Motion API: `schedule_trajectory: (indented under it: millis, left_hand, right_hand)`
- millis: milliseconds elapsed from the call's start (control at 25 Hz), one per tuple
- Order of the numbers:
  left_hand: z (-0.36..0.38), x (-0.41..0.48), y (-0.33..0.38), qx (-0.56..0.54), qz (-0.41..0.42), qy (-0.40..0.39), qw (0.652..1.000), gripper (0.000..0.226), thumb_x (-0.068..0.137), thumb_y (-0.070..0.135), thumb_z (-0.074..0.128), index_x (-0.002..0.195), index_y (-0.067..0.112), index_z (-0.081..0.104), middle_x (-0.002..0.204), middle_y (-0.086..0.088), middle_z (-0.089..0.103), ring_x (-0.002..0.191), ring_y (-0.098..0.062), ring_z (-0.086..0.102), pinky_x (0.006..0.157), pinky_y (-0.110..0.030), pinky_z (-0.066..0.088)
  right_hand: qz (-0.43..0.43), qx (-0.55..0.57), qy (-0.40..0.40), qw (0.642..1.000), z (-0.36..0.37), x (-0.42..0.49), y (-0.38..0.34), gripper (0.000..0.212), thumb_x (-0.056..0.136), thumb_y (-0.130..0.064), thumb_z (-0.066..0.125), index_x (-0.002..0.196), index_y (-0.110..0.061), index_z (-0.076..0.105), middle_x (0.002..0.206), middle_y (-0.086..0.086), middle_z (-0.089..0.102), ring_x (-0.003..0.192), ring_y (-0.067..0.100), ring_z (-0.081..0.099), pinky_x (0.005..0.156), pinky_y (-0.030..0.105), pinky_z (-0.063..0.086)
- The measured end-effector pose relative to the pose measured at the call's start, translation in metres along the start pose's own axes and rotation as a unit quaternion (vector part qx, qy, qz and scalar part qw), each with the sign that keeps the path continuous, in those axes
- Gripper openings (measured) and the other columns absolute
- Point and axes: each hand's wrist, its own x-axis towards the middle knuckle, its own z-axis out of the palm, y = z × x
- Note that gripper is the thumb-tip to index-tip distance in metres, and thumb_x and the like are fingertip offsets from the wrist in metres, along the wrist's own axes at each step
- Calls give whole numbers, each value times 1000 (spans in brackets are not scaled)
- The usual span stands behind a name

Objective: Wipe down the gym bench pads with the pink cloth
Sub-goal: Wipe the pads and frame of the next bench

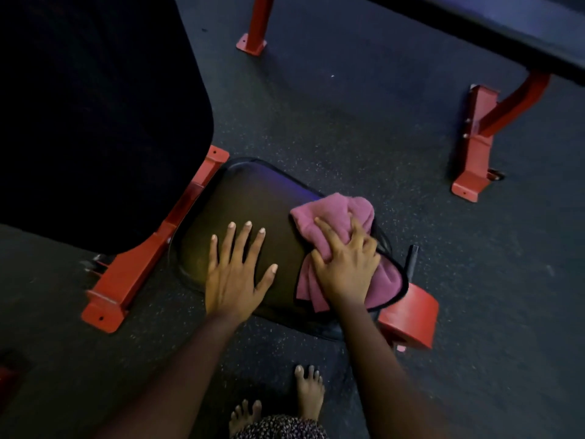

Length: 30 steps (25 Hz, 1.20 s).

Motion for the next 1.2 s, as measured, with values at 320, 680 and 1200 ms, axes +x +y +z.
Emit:
schedule_trajectory:
  millis: [320,680,1200]
  left_hand:
    - [-6,0,40,-104,27,-1,994,65,89,52,17,145,19,27,153,-9,27,143,-26,17,115,-44,5]
    - [13,14,97,-22,126,-24,991,64,94,54,3,145,22,25,150,-8,32,140,-25,20,114,-45,9]
    - [19,17,99,-19,123,-12,992,64,90,52,17,144,20,27,151,-11,29,142,-30,19,115,-48,9]
  right_hand:
    - [26,-10,5,1000,0,-92,11,59,72,-56,44,130,-47,47,142,2,35,113,29,38,80,45,47]
    - [141,192,-61,969,-8,29,101,60,69,-57,43,128,-47,46,135,7,42,116,31,46,93,42,43]
    - [312,377,117,864,0,-73,63,57,73,-31,55,130,-33,49,126,-9,48,108,-1,41,87,-5,22]
